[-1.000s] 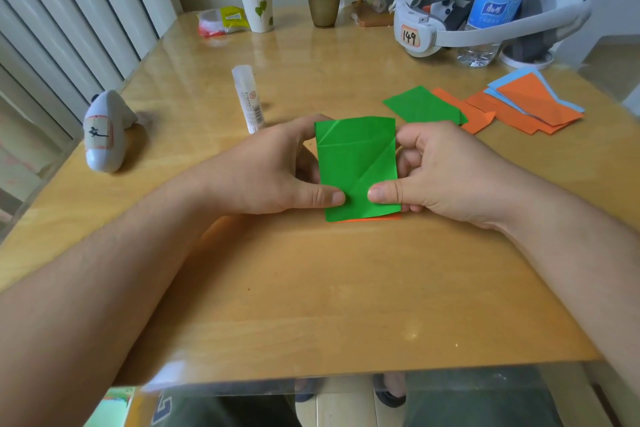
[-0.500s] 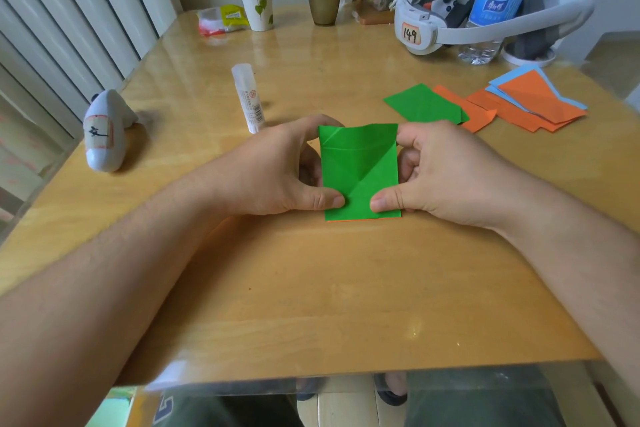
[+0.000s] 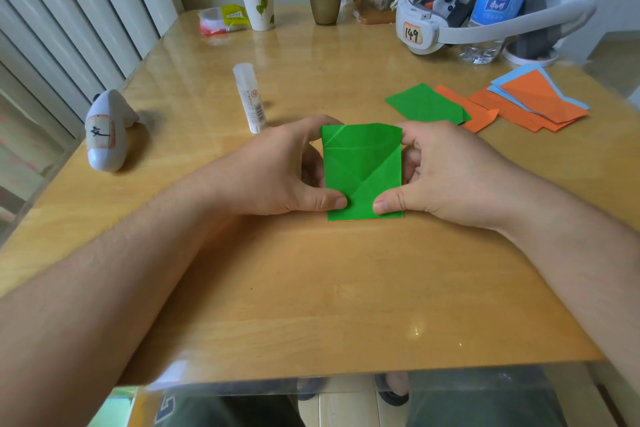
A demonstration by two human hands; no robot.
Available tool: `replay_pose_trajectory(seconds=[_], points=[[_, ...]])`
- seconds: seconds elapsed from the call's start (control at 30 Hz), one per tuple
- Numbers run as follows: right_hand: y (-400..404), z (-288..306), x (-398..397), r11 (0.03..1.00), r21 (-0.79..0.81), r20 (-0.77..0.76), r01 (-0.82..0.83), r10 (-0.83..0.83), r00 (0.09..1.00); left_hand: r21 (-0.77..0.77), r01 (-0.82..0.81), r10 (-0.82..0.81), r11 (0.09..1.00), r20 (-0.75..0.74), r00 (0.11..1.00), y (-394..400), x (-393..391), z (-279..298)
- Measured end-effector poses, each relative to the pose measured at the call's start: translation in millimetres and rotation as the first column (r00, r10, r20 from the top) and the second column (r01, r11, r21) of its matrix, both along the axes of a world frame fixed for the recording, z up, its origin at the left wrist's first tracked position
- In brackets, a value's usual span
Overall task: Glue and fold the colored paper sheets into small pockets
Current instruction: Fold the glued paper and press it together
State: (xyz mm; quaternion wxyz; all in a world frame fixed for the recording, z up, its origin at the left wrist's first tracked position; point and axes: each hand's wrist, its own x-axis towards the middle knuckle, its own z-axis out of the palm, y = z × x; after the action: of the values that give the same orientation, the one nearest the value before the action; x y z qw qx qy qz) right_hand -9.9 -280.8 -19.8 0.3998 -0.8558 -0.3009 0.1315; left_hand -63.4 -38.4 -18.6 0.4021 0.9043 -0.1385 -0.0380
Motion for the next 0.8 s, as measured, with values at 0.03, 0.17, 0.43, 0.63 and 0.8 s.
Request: replay_pose_trajectory(seconds=[0.03,0.17,0.43,0.63,0.8], points=[[0.0,-0.3,0.3,1.0,-0.001,0.003,0.0,0.0,1.0,-0.002,0.001,-0.001,1.0,-0.001,1.0,-0.2,-0.1,-0.1],[-0.6,-2.0,2.4,1.0,-0.003,0.003,-0.009,0.009,1.0,0.008,0.004,-0.004,1.0,0.006,1.0,-0.4,0.0,0.6],[-1.0,-6.7,6.3,1.0,0.008,0.007,-0.029,0.029,1.0,0.039,-0.003,0.002,0.999,0.023,1.0,0.0,0.5,0.2],[-1.2,-6.0,5.7,0.999,-0.028,0.016,-0.028,0.029,0.999,0.019,0.004,-0.005,1.0,0.027,1.0,0.8,1.7,-1.5],[-1.7,-4.5,5.0,0.998,-0.057,0.041,-0.021,0.023,0.999,0.032,0.017,-0.018,0.999,0.031,0.999,1.7,2.2,-2.4]])
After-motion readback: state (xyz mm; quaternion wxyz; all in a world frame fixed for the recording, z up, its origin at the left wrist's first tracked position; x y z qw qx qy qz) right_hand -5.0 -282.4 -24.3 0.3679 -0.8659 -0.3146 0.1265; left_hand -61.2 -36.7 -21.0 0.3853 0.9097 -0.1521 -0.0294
